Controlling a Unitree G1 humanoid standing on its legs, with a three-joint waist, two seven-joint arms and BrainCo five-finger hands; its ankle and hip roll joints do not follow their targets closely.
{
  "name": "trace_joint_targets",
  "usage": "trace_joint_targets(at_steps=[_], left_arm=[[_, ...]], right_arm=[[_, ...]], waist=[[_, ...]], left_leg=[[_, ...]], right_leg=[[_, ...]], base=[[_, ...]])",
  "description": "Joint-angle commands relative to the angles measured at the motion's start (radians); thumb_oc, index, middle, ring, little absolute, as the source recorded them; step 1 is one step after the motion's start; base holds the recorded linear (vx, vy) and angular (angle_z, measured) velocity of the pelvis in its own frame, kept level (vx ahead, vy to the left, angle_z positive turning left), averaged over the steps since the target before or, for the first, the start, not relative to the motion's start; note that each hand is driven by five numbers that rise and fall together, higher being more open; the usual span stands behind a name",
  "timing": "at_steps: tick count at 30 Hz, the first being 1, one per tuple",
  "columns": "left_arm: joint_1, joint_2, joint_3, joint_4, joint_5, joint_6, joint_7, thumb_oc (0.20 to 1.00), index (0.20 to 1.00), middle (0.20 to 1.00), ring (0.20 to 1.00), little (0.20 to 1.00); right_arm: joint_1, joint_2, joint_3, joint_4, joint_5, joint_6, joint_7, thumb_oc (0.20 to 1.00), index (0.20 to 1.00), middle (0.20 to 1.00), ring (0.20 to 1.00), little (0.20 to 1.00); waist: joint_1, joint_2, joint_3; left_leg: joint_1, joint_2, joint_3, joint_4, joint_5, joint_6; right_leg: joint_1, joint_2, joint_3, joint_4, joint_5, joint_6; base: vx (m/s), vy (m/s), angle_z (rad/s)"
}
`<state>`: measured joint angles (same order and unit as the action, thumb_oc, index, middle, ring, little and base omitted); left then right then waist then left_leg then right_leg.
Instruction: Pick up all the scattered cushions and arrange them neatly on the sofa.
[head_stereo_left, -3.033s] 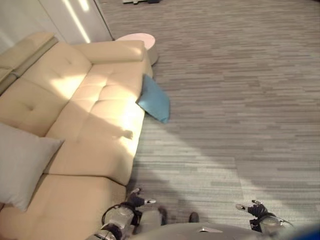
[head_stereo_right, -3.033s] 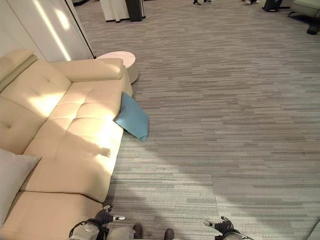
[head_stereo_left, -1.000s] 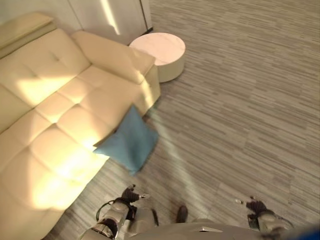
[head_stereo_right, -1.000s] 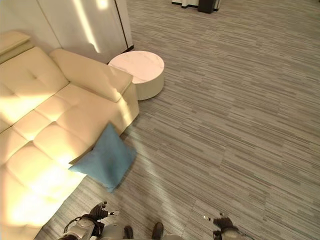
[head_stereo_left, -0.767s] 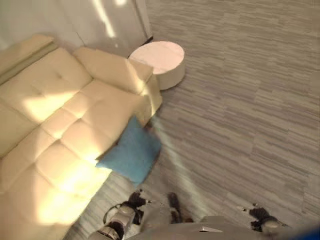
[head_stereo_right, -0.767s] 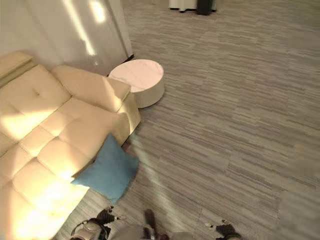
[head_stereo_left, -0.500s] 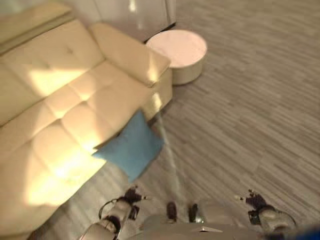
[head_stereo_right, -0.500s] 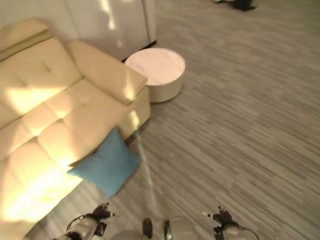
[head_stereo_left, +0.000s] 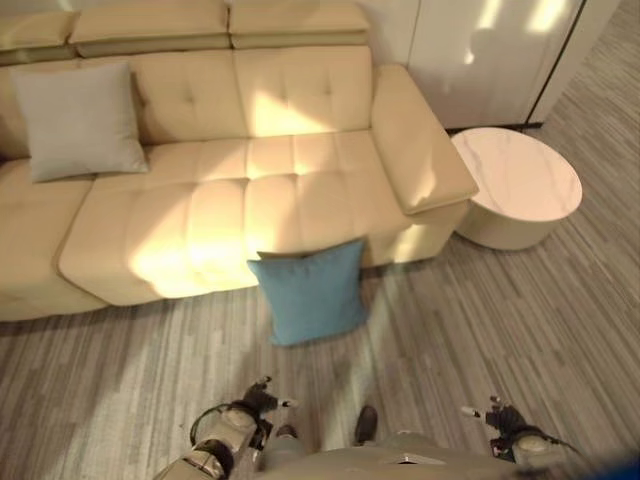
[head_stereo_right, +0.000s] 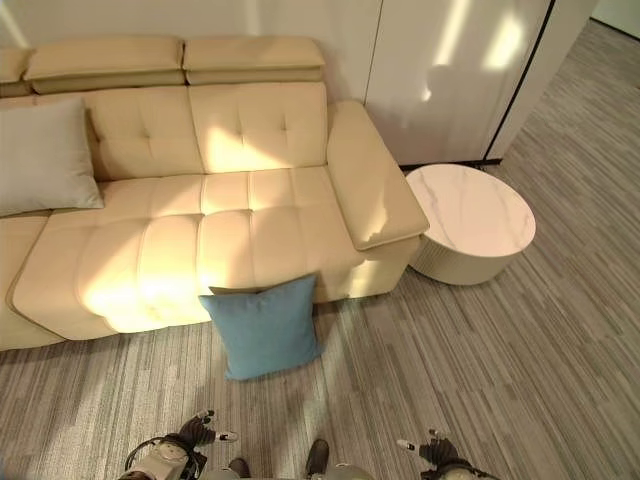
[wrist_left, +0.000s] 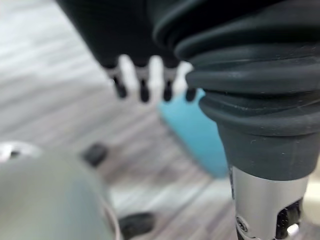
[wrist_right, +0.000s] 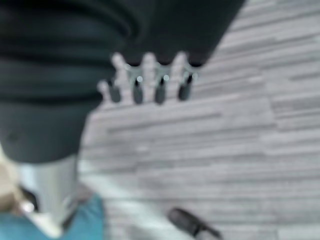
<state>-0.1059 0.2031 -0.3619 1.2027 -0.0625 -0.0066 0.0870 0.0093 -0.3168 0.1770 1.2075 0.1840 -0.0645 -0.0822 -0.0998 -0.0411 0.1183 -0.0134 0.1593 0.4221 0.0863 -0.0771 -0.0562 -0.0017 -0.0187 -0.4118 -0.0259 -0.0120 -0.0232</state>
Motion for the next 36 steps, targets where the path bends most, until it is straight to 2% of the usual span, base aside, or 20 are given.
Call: trace_joint_targets(at_steps=[1,4,5,6,7,8,10,11,12,14,17,20,21,22,24,25,26,27,29,36], left_arm=[[-0.022,0.026,0.015,0.039,0.022,-0.010,0.002,1.000,1.000,1.000,1.000,1.000],[-0.018,0.036,0.023,0.037,0.018,-0.012,0.003,1.000,1.000,1.000,1.000,1.000],[-0.019,0.041,0.025,0.035,0.018,-0.013,0.008,1.000,1.000,1.000,1.000,1.000],[-0.019,0.045,0.027,0.035,0.017,-0.013,0.008,1.000,1.000,1.000,1.000,1.000],[-0.021,0.051,0.030,0.035,0.015,-0.015,0.010,1.000,1.000,1.000,1.000,1.000],[-0.019,0.057,0.034,0.041,0.013,-0.021,0.009,1.000,1.000,1.000,1.000,1.000],[-0.020,0.057,0.034,0.041,0.013,-0.021,0.009,1.000,1.000,1.000,1.000,1.000],[-0.026,0.060,0.035,0.042,0.012,-0.029,0.010,1.000,1.000,1.000,1.000,1.000],[-0.026,0.060,0.035,0.042,0.012,-0.029,0.010,1.000,1.000,1.000,1.000,1.000],[-0.032,0.060,0.042,0.045,0.008,-0.030,0.011,1.000,1.000,1.000,1.000,1.000],[-0.015,0.057,0.051,0.058,0.006,-0.031,0.009,1.000,1.000,1.000,1.000,1.000],[-0.003,0.050,0.057,0.060,-0.001,-0.024,0.003,1.000,1.000,1.000,1.000,1.000],[-0.008,0.054,0.052,0.060,0.004,-0.020,0.001,1.000,1.000,1.000,1.000,1.000],[-0.014,0.057,0.040,0.059,0.010,-0.018,0.001,1.000,1.000,1.000,1.000,1.000],[-0.016,0.058,0.038,0.056,0.008,-0.017,0.001,1.000,1.000,1.000,1.000,1.000],[-0.019,0.057,0.032,0.047,0.001,-0.017,0.002,1.000,1.000,1.000,1.000,1.000],[-0.020,0.055,0.027,0.044,0.000,-0.017,0.000,1.000,1.000,1.000,1.000,1.000],[-0.013,0.050,0.025,0.048,-0.001,-0.018,0.004,1.000,1.000,1.000,1.000,1.000],[-0.014,0.052,0.025,0.050,-0.004,-0.018,0.012,1.000,1.000,1.000,1.000,1.000],[-0.006,0.065,0.043,0.046,-0.011,-0.020,0.010,1.000,1.000,1.000,1.000,1.000]], right_arm=[[-0.049,-0.008,-0.018,0.026,0.026,-0.003,-0.003,1.000,1.000,1.000,1.000,1.000],[-0.068,-0.002,-0.008,0.016,0.016,-0.008,-0.005,1.000,1.000,1.000,1.000,1.000],[-0.075,-0.001,0.000,0.008,0.010,-0.011,-0.006,1.000,1.000,1.000,1.000,1.000],[-0.084,0.000,0.004,0.002,0.009,-0.011,-0.006,1.000,1.000,1.000,1.000,1.000],[-0.093,0.005,0.011,-0.003,0.010,-0.012,-0.005,1.000,1.000,1.000,1.000,1.000],[-0.096,0.007,0.019,-0.003,0.014,-0.014,0.000,1.000,1.000,1.000,1.000,1.000],[-0.096,0.007,0.020,-0.003,0.014,-0.014,0.000,1.000,1.000,1.000,1.000,1.000],[-0.109,0.008,0.036,-0.003,0.012,-0.013,0.001,1.000,1.000,1.000,1.000,1.000],[-0.109,0.008,0.036,-0.003,0.012,-0.013,0.001,1.000,1.000,1.000,1.000,1.000],[-0.108,0.008,0.034,-0.012,0.017,-0.015,0.005,1.000,1.000,1.000,1.000,1.000],[-0.093,0.007,0.035,-0.005,0.011,-0.011,0.010,1.000,1.000,1.000,1.000,1.000],[-0.077,-0.007,0.029,-0.007,0.024,-0.013,0.014,1.000,1.000,1.000,1.000,1.000],[-0.059,-0.012,0.012,-0.008,0.041,-0.014,0.014,1.000,1.000,1.000,1.000,1.000],[-0.054,-0.016,0.010,-0.011,0.052,-0.015,0.012,1.000,1.000,1.000,1.000,1.000],[-0.049,-0.017,0.007,-0.011,0.057,-0.013,0.014,1.000,1.000,1.000,1.000,1.000],[-0.046,-0.020,0.004,-0.007,0.062,-0.009,0.013,1.000,1.000,1.000,1.000,1.000],[-0.047,-0.021,0.003,-0.005,0.064,-0.008,0.011,1.000,1.000,1.000,1.000,1.000],[-0.053,-0.022,0.011,-0.001,0.056,-0.004,0.016,1.000,1.000,1.000,1.000,1.000],[-0.054,-0.021,0.013,-0.001,0.054,-0.008,0.008,1.000,1.000,1.000,1.000,1.000],[-0.079,-0.004,0.021,-0.014,0.051,-0.012,0.015,1.000,1.000,1.000,1.000,1.000]], waist=[[0.010,0.001,-0.003],[0.025,0.005,0.009],[0.028,0.006,0.015],[0.029,0.010,0.021],[0.026,0.014,0.022],[0.014,0.021,0.022],[0.015,0.022,0.019],[0.008,0.018,0.014],[0.006,0.020,0.017],[-0.009,0.017,0.019],[-0.008,0.009,0.008],[-0.006,0.008,-0.010],[-0.016,-0.003,-0.012],[-0.014,-0.017,-0.002],[-0.014,-0.019,-0.002],[-0.008,-0.017,-0.002],[-0.005,-0.013,-0.005],[0.003,-0.003,-0.006],[0.003,-0.003,-0.001],[0.013,-0.006,-0.003]], left_leg=[[0.007,-0.066,-0.086,-0.040,0.076,-0.008],[0.019,-0.100,-0.101,-0.045,0.048,0.028],[0.025,-0.114,-0.109,-0.050,0.044,0.039],[0.030,-0.121,-0.115,-0.058,0.045,0.045],[0.032,-0.127,-0.136,-0.069,0.045,0.047],[0.050,-0.141,-0.176,-0.079,0.039,0.048],[0.046,-0.139,-0.175,-0.079,0.040,0.047],[0.069,-0.160,-0.208,-0.095,0.034,0.042],[0.072,-0.159,-0.210,-0.095,0.033,0.041],[0.096,-0.174,-0.244,-0.093,0.017,0.035],[0.110,-0.168,-0.279,-0.078,0.007,0.025],[0.092,-0.145,-0.304,-0.047,0.010,-0.001],[0.060,-0.109,-0.276,0.011,0.022,-0.020],[0.017,-0.098,-0.280,0.101,0.038,-0.033],[0.010,-0.089,-0.274,0.116,0.041,-0.033],[0.008,-0.092,-0.276,0.072,0.046,-0.031],[0.004,-0.097,-0.291,0.028,0.061,-0.030],[-0.006,-0.115,-0.337,-0.010,0.066,-0.022],[-0.017,-0.118,-0.345,-0.004,0.081,-0.025],[0.017,-0.148,-0.310,-0.061,0.059,0.007]], right_leg=[[-0.006,-0.100,0.184,0.134,-0.020,0.142],[-0.040,-0.138,0.208,0.249,-0.009,0.158],[-0.062,-0.153,0.217,0.293,0.015,0.165],[-0.081,-0.158,0.239,0.337,0.024,0.168],[-0.105,-0.138,0.285,0.366,0.027,0.166],[-0.126,-0.093,0.380,0.345,0.003,0.159],[-0.129,-0.091,0.381,0.343,0.007,0.158],[-0.155,-0.056,0.450,0.217,0.023,0.160],[-0.149,-0.056,0.448,0.213,0.024,0.160],[-0.187,-0.040,0.476,0.140,0.067,0.173],[-0.163,-0.036,0.478,0.143,0.057,0.169],[-0.114,-0.014,0.473,0.119,0.041,0.142],[-0.088,-0.017,0.451,0.109,0.029,0.126],[-0.065,-0.013,0.439,0.095,0.028,0.110],[-0.056,-0.012,0.430,0.092,0.023,0.103],[-0.043,-0.013,0.418,0.086,0.013,0.102],[-0.038,-0.010,0.418,0.081,0.012,0.105],[-0.045,-0.003,0.423,0.100,0.001,0.111],[-0.046,-0.003,0.427,0.107,0.000,0.110],[-0.066,-0.022,0.473,0.109,0.013,0.135]], base=[[0.10,0.188,0.13],[0.07,0.219,0.02],[0.05,0.209,0.11],[0.05,0.183,0.16],[0.13,0.156,0.27],[0.11,0.094,0.26],[0.12,0.019,0.70],[0.16,-0.004,0.78],[0.27,-0.029,0.41],[0.19,-0.059,0.26],[0.13,-0.132,0.59],[0.09,-0.263,0.86],[0.02,-0.384,1.00],[0.01,-0.303,1.00],[0.02,-0.106,0.43],[0.05,-0.011,0.10],[0.12,0.006,0.13],[0.10,0.020,0.09],[0.06,0.040,-0.14],[0.05,0.107,-0.48]])
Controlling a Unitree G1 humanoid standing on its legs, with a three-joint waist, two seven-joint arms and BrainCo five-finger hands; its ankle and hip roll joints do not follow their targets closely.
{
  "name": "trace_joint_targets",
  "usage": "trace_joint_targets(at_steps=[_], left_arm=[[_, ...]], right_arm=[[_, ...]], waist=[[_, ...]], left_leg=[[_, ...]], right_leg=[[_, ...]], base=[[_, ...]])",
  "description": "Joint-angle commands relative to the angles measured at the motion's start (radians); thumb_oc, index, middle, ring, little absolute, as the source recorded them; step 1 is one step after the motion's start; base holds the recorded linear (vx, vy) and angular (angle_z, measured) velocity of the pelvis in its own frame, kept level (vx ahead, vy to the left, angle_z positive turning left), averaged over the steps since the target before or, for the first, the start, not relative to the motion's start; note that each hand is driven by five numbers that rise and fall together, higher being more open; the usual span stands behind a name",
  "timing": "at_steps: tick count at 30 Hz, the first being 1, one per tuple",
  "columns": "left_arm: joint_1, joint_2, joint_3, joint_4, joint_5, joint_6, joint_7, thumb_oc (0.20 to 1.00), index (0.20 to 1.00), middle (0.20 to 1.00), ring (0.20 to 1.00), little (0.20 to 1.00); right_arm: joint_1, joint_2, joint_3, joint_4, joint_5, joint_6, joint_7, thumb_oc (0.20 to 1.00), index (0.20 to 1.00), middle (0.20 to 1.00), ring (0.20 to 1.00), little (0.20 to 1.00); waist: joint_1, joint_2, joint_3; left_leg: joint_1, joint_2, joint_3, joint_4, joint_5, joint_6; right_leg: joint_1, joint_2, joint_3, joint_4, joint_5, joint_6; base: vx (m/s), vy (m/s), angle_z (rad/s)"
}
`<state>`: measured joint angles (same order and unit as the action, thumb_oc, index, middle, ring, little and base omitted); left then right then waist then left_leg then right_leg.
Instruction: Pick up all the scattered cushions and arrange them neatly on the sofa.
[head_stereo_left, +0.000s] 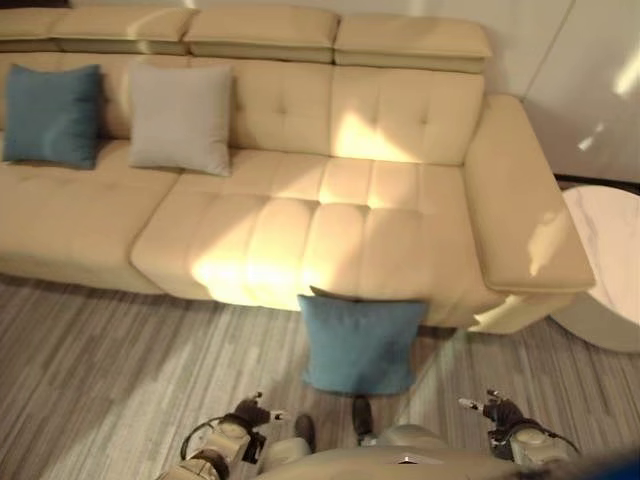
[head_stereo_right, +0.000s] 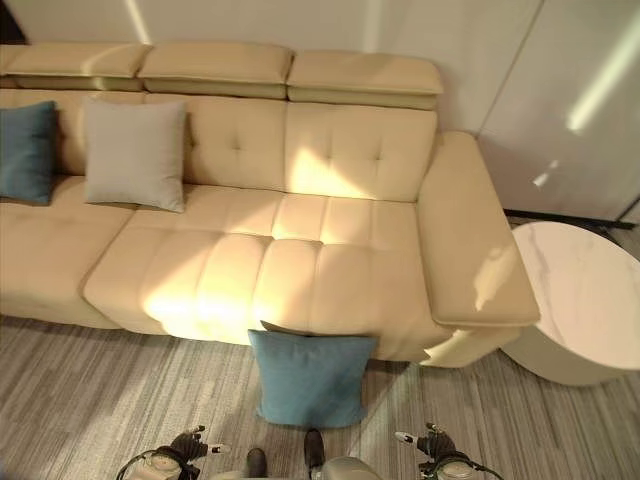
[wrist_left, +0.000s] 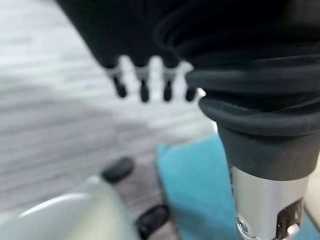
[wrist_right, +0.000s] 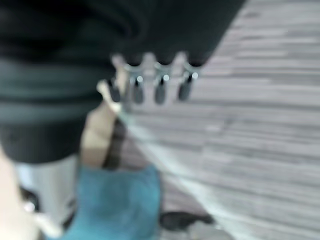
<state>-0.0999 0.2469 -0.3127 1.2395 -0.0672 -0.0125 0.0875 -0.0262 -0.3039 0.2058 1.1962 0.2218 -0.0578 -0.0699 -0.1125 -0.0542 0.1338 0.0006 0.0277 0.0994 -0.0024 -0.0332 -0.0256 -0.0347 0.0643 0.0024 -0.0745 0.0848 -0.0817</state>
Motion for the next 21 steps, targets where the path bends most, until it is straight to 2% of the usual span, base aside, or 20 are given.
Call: trace_joint_targets(at_steps=[1,6,8,10,14,16,18,20,21], left_arm=[[-0.006,0.030,0.011,0.011,-0.012,-0.016,0.012,1.000,1.000,1.000,1.000,1.000],[0.003,0.043,0.042,0.003,-0.039,-0.026,0.023,1.000,1.000,1.000,1.000,1.000],[-0.007,0.054,0.051,-0.007,-0.055,-0.032,0.033,1.000,1.000,1.000,1.000,1.000],[-0.025,0.062,0.053,-0.026,-0.070,-0.043,0.040,1.000,1.000,1.000,1.000,1.000],[-0.034,0.061,0.059,-0.040,-0.090,-0.045,0.042,1.000,1.000,1.000,1.000,1.000],[-0.058,0.063,0.062,-0.065,-0.127,-0.049,0.056,1.000,1.000,1.000,1.000,1.000],[-0.128,0.068,0.050,-0.113,-0.192,-0.066,0.092,1.000,1.000,1.000,1.000,1.000],[-0.144,0.070,0.047,-0.130,-0.214,-0.071,0.101,1.000,1.000,1.000,1.000,1.000],[-0.183,0.073,0.039,-0.163,-0.255,-0.085,0.129,1.000,1.000,1.000,1.000,1.000]], right_arm=[[-0.056,-0.010,-0.006,0.000,0.011,-0.019,-0.001,1.000,1.000,1.000,1.000,1.000],[-0.085,-0.003,0.006,-0.020,0.007,-0.027,-0.004,1.000,1.000,1.000,1.000,1.000],[-0.095,0.000,0.009,-0.034,0.015,-0.032,-0.007,1.000,1.000,1.000,1.000,1.000],[-0.095,-0.003,0.005,-0.039,0.014,-0.041,-0.013,1.000,1.000,1.000,1.000,1.000],[-0.088,-0.014,0.007,-0.037,0.004,-0.044,-0.019,1.000,1.000,1.000,1.000,1.000],[-0.094,-0.028,0.005,-0.046,0.012,-0.044,-0.028,1.000,1.000,1.000,1.000,1.000],[-0.127,-0.045,0.010,-0.079,0.037,-0.056,-0.051,1.000,1.000,1.000,1.000,1.000],[-0.136,-0.050,0.013,-0.091,0.038,-0.058,-0.060,1.000,1.000,1.000,1.000,1.000],[-0.161,-0.059,0.015,-0.117,0.048,-0.063,-0.083,1.000,1.000,1.000,1.000,1.000]], waist=[[0.033,0.007,-0.018],[0.048,0.005,-0.001],[0.048,0.009,0.017],[0.048,0.014,0.026],[0.045,0.009,0.025],[0.044,0.009,0.041],[0.037,0.011,0.095],[0.037,0.011,0.102],[0.033,0.010,0.118]], left_leg=[[0.009,-0.025,0.034,0.034,-0.002,-0.011],[0.003,-0.030,0.082,0.056,-0.024,0.004],[-0.005,-0.025,0.094,0.064,-0.026,0.007],[-0.011,-0.022,0.089,0.079,-0.034,0.000],[-0.016,-0.014,0.085,0.093,-0.036,-0.016],[-0.051,0.004,0.075,0.107,-0.027,-0.028],[-0.188,0.019,0.054,0.176,-0.016,-0.034],[-0.237,0.018,0.050,0.203,-0.015,-0.032],[-0.335,0.020,0.047,0.256,-0.011,-0.030]], right_leg=[[-0.034,-0.114,0.077,0.158,-0.081,0.201],[-0.083,-0.124,0.083,0.196,-0.063,0.227],[-0.129,-0.119,0.082,0.254,-0.068,0.232],[-0.138,-0.152,0.046,0.251,-0.069,0.231],[-0.119,-0.154,0.031,0.223,-0.081,0.217],[-0.144,-0.144,0.010,0.233,-0.089,0.203],[-0.281,-0.137,-0.006,0.312,-0.086,0.187],[-0.326,-0.134,-0.007,0.335,-0.083,0.184],[-0.414,-0.132,-0.009,0.372,-0.077,0.182]], base=[[0.04,0.123,-0.32],[-0.01,0.073,-0.36],[-0.08,0.042,-0.62],[-0.01,-0.017,-0.33],[0.02,-0.083,0.16],[-0.14,-0.184,0.22],[-0.37,-0.172,0.33],[-0.26,-0.082,0.11],[-0.22,-0.079,-0.01]])
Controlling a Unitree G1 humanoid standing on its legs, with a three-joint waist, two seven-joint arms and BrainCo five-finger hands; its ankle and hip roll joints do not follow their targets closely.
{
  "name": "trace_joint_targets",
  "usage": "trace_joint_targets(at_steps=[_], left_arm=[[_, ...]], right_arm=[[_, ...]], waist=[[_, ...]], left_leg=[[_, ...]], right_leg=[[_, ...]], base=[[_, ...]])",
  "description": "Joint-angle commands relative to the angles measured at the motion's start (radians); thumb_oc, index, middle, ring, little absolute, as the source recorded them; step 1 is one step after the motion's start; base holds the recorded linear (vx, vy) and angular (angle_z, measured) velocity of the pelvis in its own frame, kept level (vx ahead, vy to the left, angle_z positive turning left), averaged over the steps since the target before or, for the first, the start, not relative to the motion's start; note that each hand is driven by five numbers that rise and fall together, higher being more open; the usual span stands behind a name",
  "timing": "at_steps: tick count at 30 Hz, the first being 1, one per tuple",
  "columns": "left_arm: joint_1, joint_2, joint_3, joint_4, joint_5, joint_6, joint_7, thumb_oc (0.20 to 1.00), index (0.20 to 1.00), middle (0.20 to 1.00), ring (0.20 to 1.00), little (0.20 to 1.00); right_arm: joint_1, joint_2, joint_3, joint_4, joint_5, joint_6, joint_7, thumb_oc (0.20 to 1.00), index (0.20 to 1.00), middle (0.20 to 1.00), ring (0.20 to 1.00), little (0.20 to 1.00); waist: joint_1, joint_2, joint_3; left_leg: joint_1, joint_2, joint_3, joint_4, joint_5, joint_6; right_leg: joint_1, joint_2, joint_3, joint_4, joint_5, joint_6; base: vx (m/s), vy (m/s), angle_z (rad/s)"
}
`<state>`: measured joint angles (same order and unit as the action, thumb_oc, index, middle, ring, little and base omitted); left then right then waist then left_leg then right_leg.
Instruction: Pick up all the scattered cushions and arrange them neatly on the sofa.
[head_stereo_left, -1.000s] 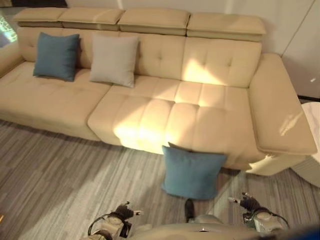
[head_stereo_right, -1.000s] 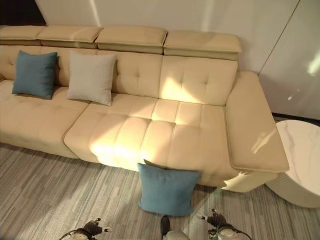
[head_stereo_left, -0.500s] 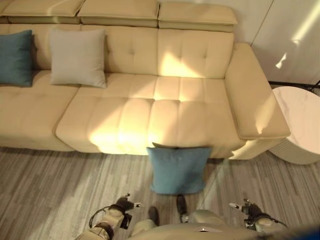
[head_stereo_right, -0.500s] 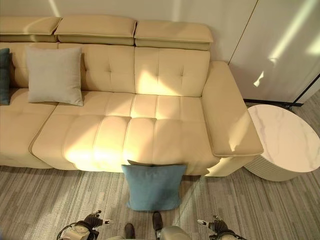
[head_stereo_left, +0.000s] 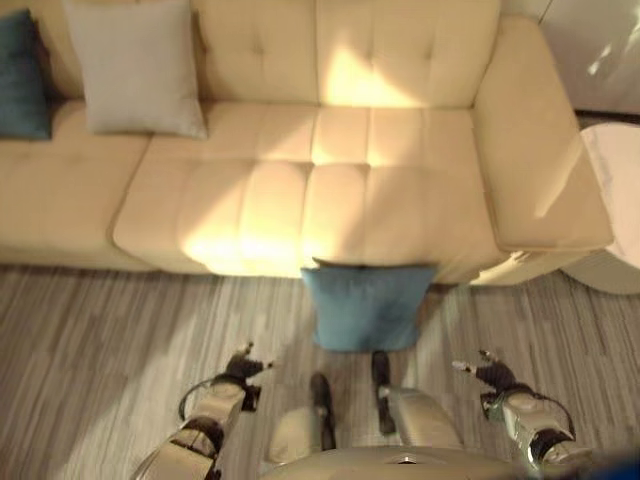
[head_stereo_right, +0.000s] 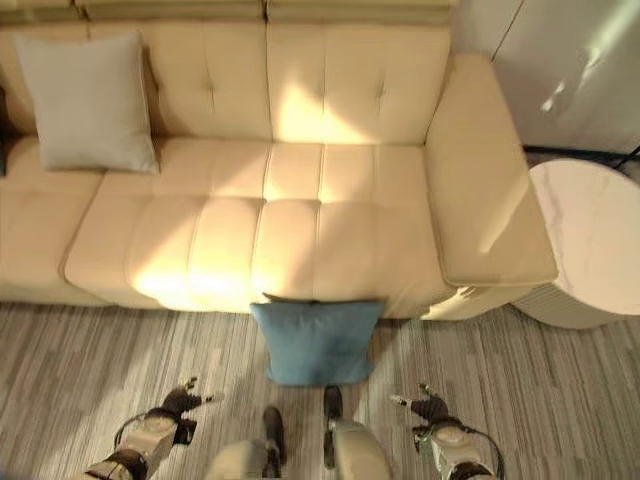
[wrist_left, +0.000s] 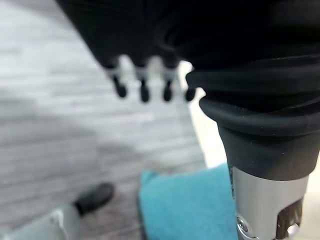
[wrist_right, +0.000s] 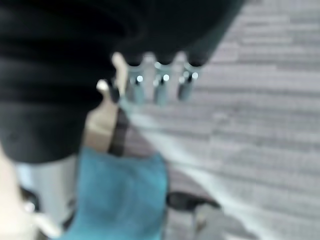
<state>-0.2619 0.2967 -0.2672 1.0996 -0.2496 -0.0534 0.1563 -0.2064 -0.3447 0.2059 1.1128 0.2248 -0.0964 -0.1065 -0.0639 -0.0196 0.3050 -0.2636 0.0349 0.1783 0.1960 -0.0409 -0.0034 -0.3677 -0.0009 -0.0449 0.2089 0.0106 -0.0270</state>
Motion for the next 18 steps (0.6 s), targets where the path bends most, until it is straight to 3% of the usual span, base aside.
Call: trace_joint_targets(at_steps=[1,2,4,6,9,12,18], left_arm=[[-0.039,0.024,-0.007,-0.029,-0.091,-0.048,0.075,1.000,1.000,1.000,1.000,1.000],[-0.039,0.024,-0.007,-0.029,-0.091,-0.048,0.075,1.000,1.000,1.000,1.000,1.000],[-0.114,0.030,-0.018,-0.058,-0.156,-0.069,0.122,1.000,1.000,1.000,1.000,1.000],[-0.226,0.046,-0.038,-0.069,-0.196,-0.086,0.166,1.000,1.000,1.000,1.000,1.000],[-0.272,0.054,-0.050,-0.088,-0.218,-0.097,0.186,1.000,1.000,1.000,1.000,1.000],[-0.372,0.085,-0.063,-0.101,-0.243,-0.115,0.215,1.000,1.000,1.000,1.000,1.000],[-0.499,0.133,-0.083,-0.107,-0.244,-0.110,0.233,1.000,1.000,1.000,1.000,1.000]], right_arm=[[0.011,-0.022,0.016,-0.047,0.044,-0.023,-0.056,1.000,1.000,1.000,1.000,1.000],[0.011,-0.022,0.016,-0.048,0.044,-0.023,-0.056,1.000,1.000,1.000,1.000,1.000],[-0.030,-0.040,0.023,-0.107,0.068,-0.034,-0.095,1.000,1.000,1.000,1.000,1.000],[-0.123,-0.064,0.045,-0.168,0.091,-0.045,-0.149,1.000,1.000,1.000,1.000,1.000],[-0.172,-0.074,0.055,-0.209,0.106,-0.059,-0.175,1.000,1.000,1.000,1.000,1.000],[-0.310,-0.100,0.081,-0.253,0.109,-0.081,-0.226,1.000,1.000,1.000,1.000,1.000],[-0.475,-0.156,0.110,-0.276,0.099,-0.099,-0.271,1.000,1.000,1.000,1.000,1.000]], waist=[[-0.020,-0.024,-0.053],[-0.021,-0.023,-0.055],[-0.034,-0.022,-0.039],[-0.050,-0.010,-0.014],[-0.053,-0.001,-0.008],[-0.055,0.021,0.001],[-0.057,0.032,0.012]], left_leg=[[-0.118,0.018,-0.036,0.080,0.000,-0.053],[-0.122,0.019,-0.036,0.085,-0.003,-0.053],[-0.263,0.035,-0.044,0.152,0.003,-0.056],[-0.437,0.063,-0.050,0.258,-0.029,-0.071],[-0.529,0.073,-0.052,0.306,-0.032,-0.074],[-0.734,0.089,-0.057,0.405,-0.039,-0.072],[-0.901,0.080,-0.061,0.476,-0.049,-0.063]], right_leg=[[-0.124,-0.069,0.035,0.106,-0.003,0.126],[-0.127,-0.069,0.034,0.110,-0.006,0.126],[-0.253,-0.077,0.038,0.163,-0.005,0.124],[-0.420,-0.089,0.049,0.260,-0.036,0.125],[-0.511,-0.094,0.057,0.309,-0.040,0.121],[-0.723,-0.093,0.088,0.416,-0.042,0.118],[-0.883,-0.089,0.106,0.478,-0.045,0.119]], base=[[-0.22,-0.079,0.03],[-0.16,-0.070,0.12],[-0.17,-0.080,0.11],[-0.15,-0.065,0.01],[-0.08,-0.023,0.02],[-0.04,-0.004,0.00],[0.01,-0.006,-0.03]])
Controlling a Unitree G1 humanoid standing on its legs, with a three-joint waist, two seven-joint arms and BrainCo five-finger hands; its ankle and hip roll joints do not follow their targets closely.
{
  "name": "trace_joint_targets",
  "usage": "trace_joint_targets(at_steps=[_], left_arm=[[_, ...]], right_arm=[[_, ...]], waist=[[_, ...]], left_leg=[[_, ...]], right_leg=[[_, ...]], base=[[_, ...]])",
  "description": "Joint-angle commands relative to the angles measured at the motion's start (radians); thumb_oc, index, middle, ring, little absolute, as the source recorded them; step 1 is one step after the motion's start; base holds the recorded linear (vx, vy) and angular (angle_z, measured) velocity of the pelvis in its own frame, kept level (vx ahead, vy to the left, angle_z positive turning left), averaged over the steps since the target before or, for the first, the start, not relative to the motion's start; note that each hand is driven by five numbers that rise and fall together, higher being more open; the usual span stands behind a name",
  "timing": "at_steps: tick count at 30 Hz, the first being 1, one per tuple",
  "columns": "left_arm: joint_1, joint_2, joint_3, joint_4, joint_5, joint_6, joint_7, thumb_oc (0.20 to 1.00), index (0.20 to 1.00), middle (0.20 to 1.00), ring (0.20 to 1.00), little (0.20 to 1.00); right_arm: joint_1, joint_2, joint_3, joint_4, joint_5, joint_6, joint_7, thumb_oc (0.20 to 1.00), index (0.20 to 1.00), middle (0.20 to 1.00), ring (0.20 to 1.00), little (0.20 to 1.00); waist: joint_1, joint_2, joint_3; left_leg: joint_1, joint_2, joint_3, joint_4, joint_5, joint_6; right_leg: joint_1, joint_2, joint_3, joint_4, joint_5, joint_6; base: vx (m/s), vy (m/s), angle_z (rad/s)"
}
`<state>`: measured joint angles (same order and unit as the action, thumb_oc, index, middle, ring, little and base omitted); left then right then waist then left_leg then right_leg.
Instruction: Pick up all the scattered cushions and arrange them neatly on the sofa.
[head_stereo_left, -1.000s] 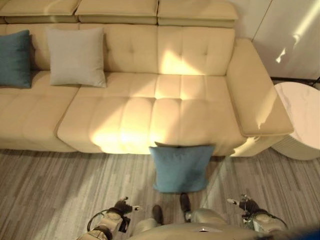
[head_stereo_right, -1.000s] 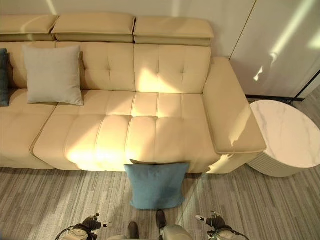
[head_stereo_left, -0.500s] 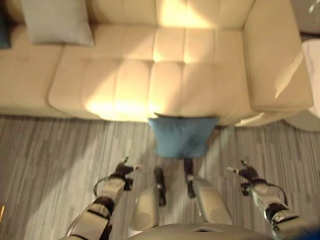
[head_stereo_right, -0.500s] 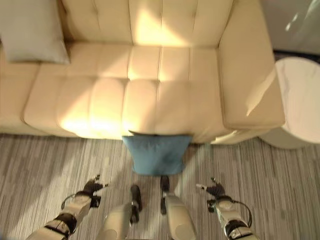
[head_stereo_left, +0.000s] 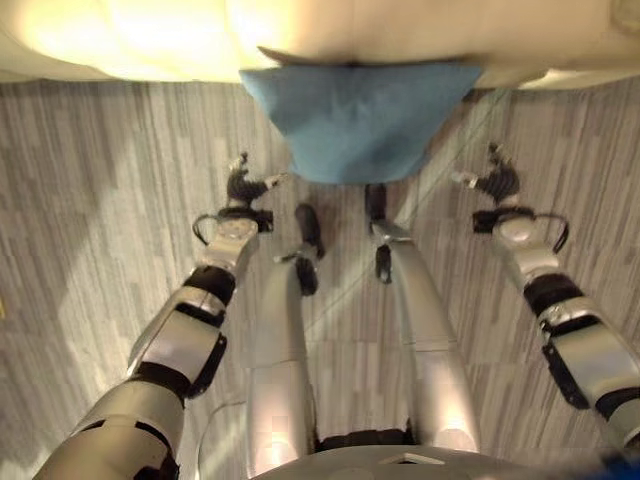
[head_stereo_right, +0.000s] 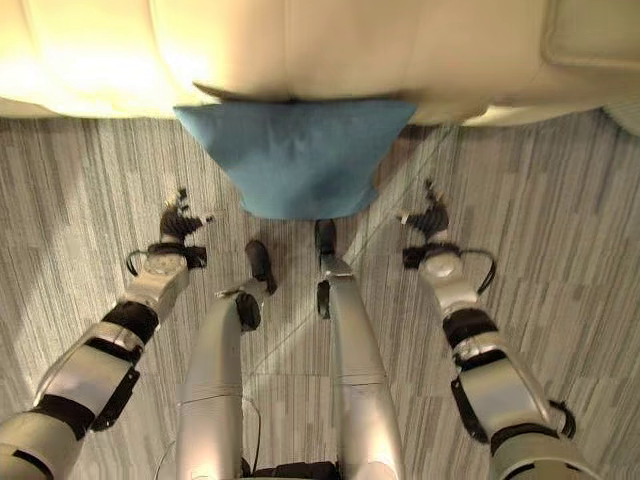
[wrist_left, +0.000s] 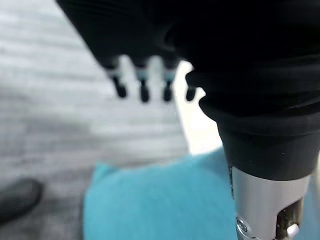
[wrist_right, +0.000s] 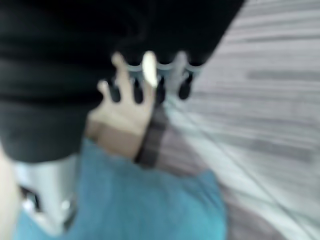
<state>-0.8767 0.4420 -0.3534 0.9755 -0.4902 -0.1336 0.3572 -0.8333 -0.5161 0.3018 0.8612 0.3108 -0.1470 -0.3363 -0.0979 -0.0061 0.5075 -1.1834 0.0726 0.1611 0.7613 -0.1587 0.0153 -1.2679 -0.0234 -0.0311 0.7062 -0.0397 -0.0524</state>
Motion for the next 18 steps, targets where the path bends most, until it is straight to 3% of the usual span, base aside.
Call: trace_joint_targets(at_steps=[1,9,18], left_arm=[[0.104,-0.009,0.001,0.018,0.002,-0.027,0.034,1.000,1.000,1.000,1.000,1.000],[-0.019,0.057,-0.030,-0.017,-0.028,-0.029,0.016,1.000,1.000,1.000,1.000,1.000],[-0.163,0.048,-0.113,-0.034,-0.029,-0.018,-0.003,1.000,1.000,1.000,1.000,1.000]], right_arm=[[0.135,0.011,0.014,-0.019,0.008,-0.050,-0.045,1.000,1.000,1.000,1.000,1.000],[0.019,-0.040,0.051,-0.037,0.013,-0.062,-0.057,1.000,1.000,1.000,1.000,1.000],[-0.086,-0.038,0.094,-0.056,0.100,-0.076,-0.007,1.000,1.000,1.000,1.000,1.000]], waist=[[-0.024,0.018,-0.190],[-0.036,0.015,-0.186],[-0.045,0.030,-0.173]], left_leg=[[-0.003,0.040,-0.044,-0.075,0.065,-0.080],[-0.140,0.033,-0.048,-0.015,0.045,-0.074],[-0.248,0.033,-0.036,0.046,0.026,-0.062]], right_leg=[[-0.004,-0.066,0.094,-0.008,0.005,0.143],[-0.140,-0.049,0.109,0.038,-0.002,0.142],[-0.254,-0.029,0.126,0.086,-0.010,0.143]], base=[[0.04,-0.011,0.04],[0.04,-0.009,0.01],[0.03,-0.025,-0.06]])
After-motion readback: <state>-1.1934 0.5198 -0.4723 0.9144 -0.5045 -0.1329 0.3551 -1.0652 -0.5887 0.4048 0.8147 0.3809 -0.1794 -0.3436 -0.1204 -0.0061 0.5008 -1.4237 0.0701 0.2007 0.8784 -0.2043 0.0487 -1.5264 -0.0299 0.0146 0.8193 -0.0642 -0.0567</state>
